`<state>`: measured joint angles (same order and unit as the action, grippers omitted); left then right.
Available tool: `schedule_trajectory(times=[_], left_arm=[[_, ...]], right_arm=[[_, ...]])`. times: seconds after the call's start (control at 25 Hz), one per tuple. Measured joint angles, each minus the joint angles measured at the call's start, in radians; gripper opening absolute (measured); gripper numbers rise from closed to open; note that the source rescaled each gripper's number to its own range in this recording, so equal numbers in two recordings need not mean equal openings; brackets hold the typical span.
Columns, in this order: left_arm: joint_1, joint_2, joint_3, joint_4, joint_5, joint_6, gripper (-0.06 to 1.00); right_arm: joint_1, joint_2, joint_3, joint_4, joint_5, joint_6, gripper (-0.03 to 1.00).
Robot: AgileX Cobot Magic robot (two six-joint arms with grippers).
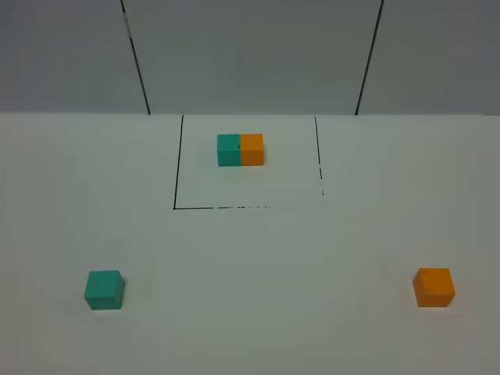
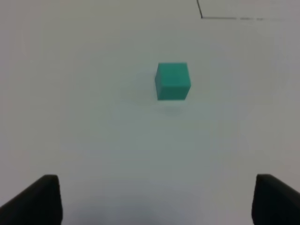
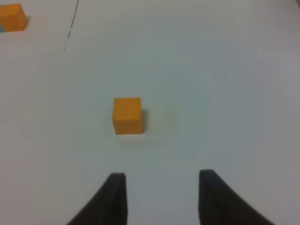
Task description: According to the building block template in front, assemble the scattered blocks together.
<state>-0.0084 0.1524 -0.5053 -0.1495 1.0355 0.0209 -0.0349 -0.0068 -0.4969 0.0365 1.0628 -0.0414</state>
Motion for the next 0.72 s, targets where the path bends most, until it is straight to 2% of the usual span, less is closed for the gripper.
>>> schedule_trajectory(times=[0.2,0.48,0.72], left_arm=[[0.000,0.300,-0.036,0.000,-0.022,-0.043,0.82],[0.000,0.751,-0.240,0.000,-0.040,-0.044,0.80],[-0.016,1.030,-0.441,0.003,0.007,-0.038,0.80]], right_arm=[[0.000,0.000,0.000,0.000,0.000,0.000,0.00],[0.000,0.000,0.000,0.000,0.000,0.000,0.00],[0.000,0.000,0.000,0.000,0.000,0.000,0.00]])
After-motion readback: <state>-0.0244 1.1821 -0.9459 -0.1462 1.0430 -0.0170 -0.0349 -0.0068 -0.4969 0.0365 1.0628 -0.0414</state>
